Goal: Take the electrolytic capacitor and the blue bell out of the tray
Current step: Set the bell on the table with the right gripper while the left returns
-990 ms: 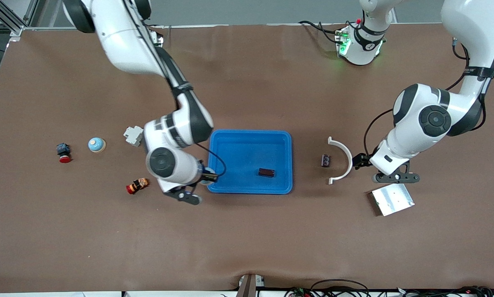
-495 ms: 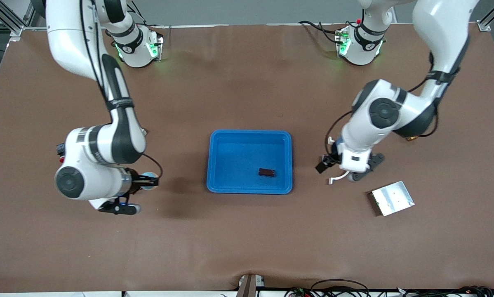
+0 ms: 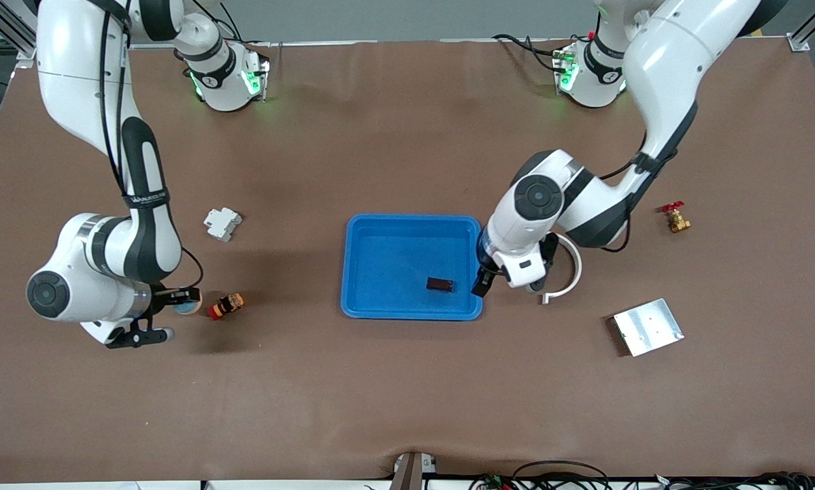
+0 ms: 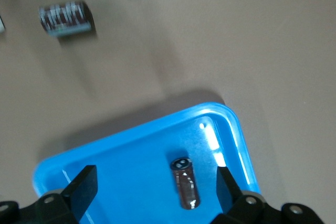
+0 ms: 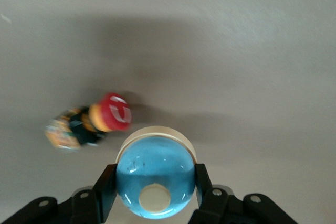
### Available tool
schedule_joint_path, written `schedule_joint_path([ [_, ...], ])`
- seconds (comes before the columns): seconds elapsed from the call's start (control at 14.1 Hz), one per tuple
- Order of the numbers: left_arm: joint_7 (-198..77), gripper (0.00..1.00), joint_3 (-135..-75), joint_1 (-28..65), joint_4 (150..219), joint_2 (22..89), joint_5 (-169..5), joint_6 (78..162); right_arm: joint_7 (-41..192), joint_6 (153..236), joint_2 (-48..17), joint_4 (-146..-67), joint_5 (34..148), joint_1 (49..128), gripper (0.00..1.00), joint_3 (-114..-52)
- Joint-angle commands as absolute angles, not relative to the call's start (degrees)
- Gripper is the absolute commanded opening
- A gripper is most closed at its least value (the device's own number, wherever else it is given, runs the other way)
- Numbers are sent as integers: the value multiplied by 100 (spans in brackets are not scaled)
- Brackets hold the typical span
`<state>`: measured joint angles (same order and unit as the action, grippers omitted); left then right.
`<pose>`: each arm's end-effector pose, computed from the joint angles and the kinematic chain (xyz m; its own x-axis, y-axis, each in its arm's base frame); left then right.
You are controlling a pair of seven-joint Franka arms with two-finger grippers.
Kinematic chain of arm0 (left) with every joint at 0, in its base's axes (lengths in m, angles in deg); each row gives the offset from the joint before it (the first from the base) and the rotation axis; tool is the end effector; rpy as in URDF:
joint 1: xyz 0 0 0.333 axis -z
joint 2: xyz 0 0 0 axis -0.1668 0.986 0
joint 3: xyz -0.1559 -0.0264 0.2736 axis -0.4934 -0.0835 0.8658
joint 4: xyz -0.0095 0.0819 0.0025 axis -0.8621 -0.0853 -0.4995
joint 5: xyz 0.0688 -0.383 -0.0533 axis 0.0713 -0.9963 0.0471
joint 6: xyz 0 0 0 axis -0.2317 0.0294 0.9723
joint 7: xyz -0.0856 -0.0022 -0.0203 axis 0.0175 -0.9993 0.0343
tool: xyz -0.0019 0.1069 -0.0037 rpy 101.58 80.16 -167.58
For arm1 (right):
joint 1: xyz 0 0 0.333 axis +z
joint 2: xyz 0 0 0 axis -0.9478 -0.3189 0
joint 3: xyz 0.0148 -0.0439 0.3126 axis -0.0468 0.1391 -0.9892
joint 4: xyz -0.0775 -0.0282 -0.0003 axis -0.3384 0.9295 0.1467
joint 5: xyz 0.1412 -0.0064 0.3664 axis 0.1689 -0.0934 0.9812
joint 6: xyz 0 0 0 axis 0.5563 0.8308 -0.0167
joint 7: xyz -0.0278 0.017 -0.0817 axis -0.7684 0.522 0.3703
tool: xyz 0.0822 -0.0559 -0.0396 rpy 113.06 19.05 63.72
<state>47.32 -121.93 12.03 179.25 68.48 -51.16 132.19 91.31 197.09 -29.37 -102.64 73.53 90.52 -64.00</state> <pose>0.5834 -0.3667 0.2834 0.3465 0.9344 -0.0822 0.9379 -0.3434 0.0498 0.6597 -0.0166 0.2353 0.9738 0.1404 -0.1787 0.1302 -0.9892 -0.0678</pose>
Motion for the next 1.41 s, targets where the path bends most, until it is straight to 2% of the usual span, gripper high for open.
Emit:
schedule_joint_path([
  [0.0, 5446, 100, -11535, 1950, 17115, 7256, -5047, 13070, 9349, 19941, -2549, -10821, 7255, 8977, 0, -6497],
  [0.5, 5869, 100, -9960, 3499, 15980, 7907, -5846, 12824, 9252, 19853, -2575, -10883, 7316, 9039, 0, -6584],
  [0.99, 5905, 100, -9844, 3781, 15584, 8311, -5935, 12903, 9252, 19888, -2645, -11058, 7316, 9074, 0, -6602],
  [1.06, 5879, 100, -9844, 3790, 15584, 8355, -5935, 12929, 9252, 19880, -2654, -11050, 7316, 9074, 5, -6602],
  [1.27, 5808, 100, -9888, 3799, 15610, 8426, -5943, 12974, 9226, 19880, -2689, -11050, 7325, 9083, 44, -6602],
  [1.34, 5808, 100, -9888, 3843, 15619, 8426, -5978, 12965, 9226, 19888, -2715, -11041, 7334, 9056, 90, -6602],
])
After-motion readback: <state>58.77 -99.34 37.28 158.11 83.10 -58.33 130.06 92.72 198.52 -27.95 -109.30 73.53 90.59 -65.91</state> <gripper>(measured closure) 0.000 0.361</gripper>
